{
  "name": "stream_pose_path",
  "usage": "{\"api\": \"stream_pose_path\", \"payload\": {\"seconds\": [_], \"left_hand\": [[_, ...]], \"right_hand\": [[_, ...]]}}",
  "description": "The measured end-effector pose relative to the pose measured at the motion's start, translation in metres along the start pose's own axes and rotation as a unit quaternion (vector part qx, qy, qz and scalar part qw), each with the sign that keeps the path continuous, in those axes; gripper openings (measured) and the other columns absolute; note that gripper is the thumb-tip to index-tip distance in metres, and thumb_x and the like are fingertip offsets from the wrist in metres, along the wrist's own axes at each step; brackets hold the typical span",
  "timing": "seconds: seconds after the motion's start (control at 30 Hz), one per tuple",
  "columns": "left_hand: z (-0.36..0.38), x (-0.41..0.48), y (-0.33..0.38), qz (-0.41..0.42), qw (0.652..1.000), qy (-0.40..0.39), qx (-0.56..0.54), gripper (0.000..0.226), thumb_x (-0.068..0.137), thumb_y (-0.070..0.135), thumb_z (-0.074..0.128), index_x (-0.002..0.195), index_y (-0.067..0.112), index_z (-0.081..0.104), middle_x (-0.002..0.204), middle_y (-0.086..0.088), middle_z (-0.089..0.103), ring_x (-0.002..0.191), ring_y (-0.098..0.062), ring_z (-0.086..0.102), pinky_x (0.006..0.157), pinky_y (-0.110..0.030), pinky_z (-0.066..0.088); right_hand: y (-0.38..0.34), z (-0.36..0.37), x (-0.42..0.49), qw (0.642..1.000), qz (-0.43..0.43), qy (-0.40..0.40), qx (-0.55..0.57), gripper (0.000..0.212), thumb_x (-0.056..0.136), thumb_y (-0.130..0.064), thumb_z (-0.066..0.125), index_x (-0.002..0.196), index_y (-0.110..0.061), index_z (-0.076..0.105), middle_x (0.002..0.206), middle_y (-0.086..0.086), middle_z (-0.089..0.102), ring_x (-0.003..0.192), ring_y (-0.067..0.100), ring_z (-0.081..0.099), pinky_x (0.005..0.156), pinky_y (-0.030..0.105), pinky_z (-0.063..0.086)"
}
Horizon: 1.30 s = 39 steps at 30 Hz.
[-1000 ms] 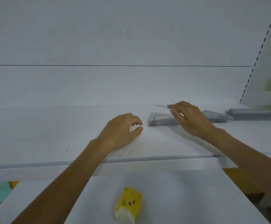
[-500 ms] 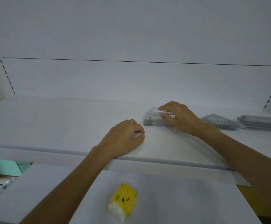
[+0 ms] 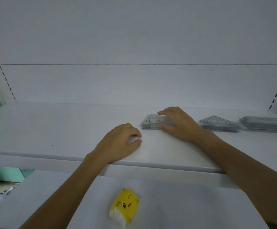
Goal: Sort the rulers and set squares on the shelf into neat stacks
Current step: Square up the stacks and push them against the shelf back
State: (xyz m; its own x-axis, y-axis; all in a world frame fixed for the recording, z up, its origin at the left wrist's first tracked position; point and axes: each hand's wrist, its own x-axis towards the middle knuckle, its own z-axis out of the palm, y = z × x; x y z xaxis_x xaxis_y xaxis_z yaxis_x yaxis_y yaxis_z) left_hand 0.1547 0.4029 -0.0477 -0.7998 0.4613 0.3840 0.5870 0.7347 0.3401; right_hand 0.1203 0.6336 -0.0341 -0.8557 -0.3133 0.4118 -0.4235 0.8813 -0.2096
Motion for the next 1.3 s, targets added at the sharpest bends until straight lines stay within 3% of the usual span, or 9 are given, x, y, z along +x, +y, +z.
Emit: {"api": "stream_pose_path", "payload": {"seconds": [0.2, 0.4, 0.47, 0.63, 0.8, 0.9, 1.0, 1.13, 1.3], "left_hand": [[0.001, -0.001, -0.002, -0.002, 1.0, 0.006, -0.005, 0.02, 0.089, 0.033, 0.055, 0.103, 0.023, 0.065, 0.104, 0.014, 0.059, 0.098, -0.003, 0.053, 0.089, -0.024, 0.043], [-0.002, 0.005, -0.007, -0.036, 0.994, 0.01, -0.106, 0.012, 0.084, 0.028, 0.062, 0.093, 0.035, 0.064, 0.096, 0.017, 0.063, 0.09, 0.008, 0.056, 0.077, -0.003, 0.039], [-0.003, 0.01, -0.009, -0.06, 0.989, 0.011, -0.132, 0.015, 0.082, 0.03, 0.064, 0.094, 0.038, 0.061, 0.095, 0.017, 0.063, 0.088, 0.008, 0.057, 0.074, -0.003, 0.039], [0.001, 0.034, -0.007, -0.122, 0.992, -0.006, -0.041, 0.063, 0.074, 0.057, 0.062, 0.128, 0.031, 0.041, 0.112, 0.012, 0.057, 0.103, -0.008, 0.055, 0.089, -0.03, 0.044], [0.01, 0.07, -0.001, -0.123, 0.991, -0.05, -0.014, 0.091, 0.068, 0.063, 0.065, 0.14, 0.026, 0.023, 0.119, 0.003, 0.057, 0.102, -0.016, 0.055, 0.08, -0.028, 0.04], [0.014, 0.081, -0.004, -0.099, 0.993, -0.056, 0.0, 0.083, 0.068, 0.057, 0.069, 0.136, 0.028, 0.03, 0.105, 0.004, 0.055, 0.093, -0.017, 0.055, 0.076, -0.028, 0.042], [0.014, 0.085, -0.011, -0.069, 0.996, -0.051, -0.029, 0.066, 0.069, 0.05, 0.072, 0.125, 0.029, 0.044, 0.087, 0.012, 0.054, 0.078, -0.006, 0.055, 0.066, -0.021, 0.044], [0.016, 0.092, -0.019, -0.05, 0.997, -0.051, -0.039, 0.06, 0.07, 0.046, 0.073, 0.121, 0.03, 0.048, 0.085, 0.012, 0.055, 0.075, -0.002, 0.054, 0.062, -0.017, 0.042], [0.013, 0.109, -0.027, -0.039, 0.996, -0.075, -0.009, 0.058, 0.069, 0.047, 0.072, 0.119, 0.03, 0.048, 0.089, 0.005, 0.055, 0.074, -0.002, 0.051, 0.059, -0.022, 0.038]], "right_hand": [[0.003, 0.0, -0.002, 0.998, 0.037, -0.023, -0.043, 0.068, 0.085, -0.048, 0.056, 0.142, -0.026, 0.027, 0.145, -0.003, 0.038, 0.13, 0.019, 0.035, 0.106, 0.035, 0.026], [0.009, -0.002, -0.006, 0.997, 0.073, -0.001, 0.005, 0.071, 0.081, -0.05, 0.06, 0.14, -0.025, 0.028, 0.135, -0.001, 0.046, 0.124, 0.018, 0.041, 0.101, 0.033, 0.03], [0.011, -0.004, -0.007, 0.997, 0.079, -0.005, 0.013, 0.073, 0.081, -0.05, 0.06, 0.14, -0.025, 0.027, 0.135, -0.001, 0.046, 0.125, 0.018, 0.04, 0.101, 0.033, 0.029], [0.011, -0.003, -0.006, 0.993, 0.053, -0.027, -0.102, 0.064, 0.088, -0.049, 0.05, 0.139, -0.019, 0.026, 0.13, 0.004, 0.048, 0.12, 0.024, 0.043, 0.098, 0.037, 0.033], [0.011, -0.003, -0.005, 0.994, 0.046, -0.033, -0.094, 0.06, 0.09, -0.048, 0.048, 0.138, -0.019, 0.029, 0.127, 0.003, 0.05, 0.116, 0.022, 0.045, 0.096, 0.038, 0.036], [0.015, -0.005, -0.004, 0.996, 0.034, -0.045, -0.067, 0.053, 0.09, -0.045, 0.049, 0.135, -0.022, 0.034, 0.125, 0.0, 0.052, 0.113, 0.02, 0.048, 0.09, 0.033, 0.038], [0.019, -0.007, -0.002, 0.997, 0.033, -0.053, -0.037, 0.047, 0.089, -0.042, 0.053, 0.131, -0.025, 0.039, 0.12, -0.001, 0.054, 0.105, 0.018, 0.051, 0.082, 0.029, 0.037], [0.022, -0.006, 0.002, 0.997, 0.028, -0.06, -0.025, 0.046, 0.088, -0.038, 0.056, 0.13, -0.025, 0.041, 0.115, -0.003, 0.056, 0.09, 0.009, 0.042, 0.077, 0.025, 0.032], [0.02, -0.006, 0.007, 0.997, 0.023, -0.062, -0.035, 0.047, 0.091, -0.033, 0.054, 0.134, -0.02, 0.038, 0.123, 0.002, 0.056, 0.108, 0.02, 0.05, 0.08, 0.024, 0.032]]}}
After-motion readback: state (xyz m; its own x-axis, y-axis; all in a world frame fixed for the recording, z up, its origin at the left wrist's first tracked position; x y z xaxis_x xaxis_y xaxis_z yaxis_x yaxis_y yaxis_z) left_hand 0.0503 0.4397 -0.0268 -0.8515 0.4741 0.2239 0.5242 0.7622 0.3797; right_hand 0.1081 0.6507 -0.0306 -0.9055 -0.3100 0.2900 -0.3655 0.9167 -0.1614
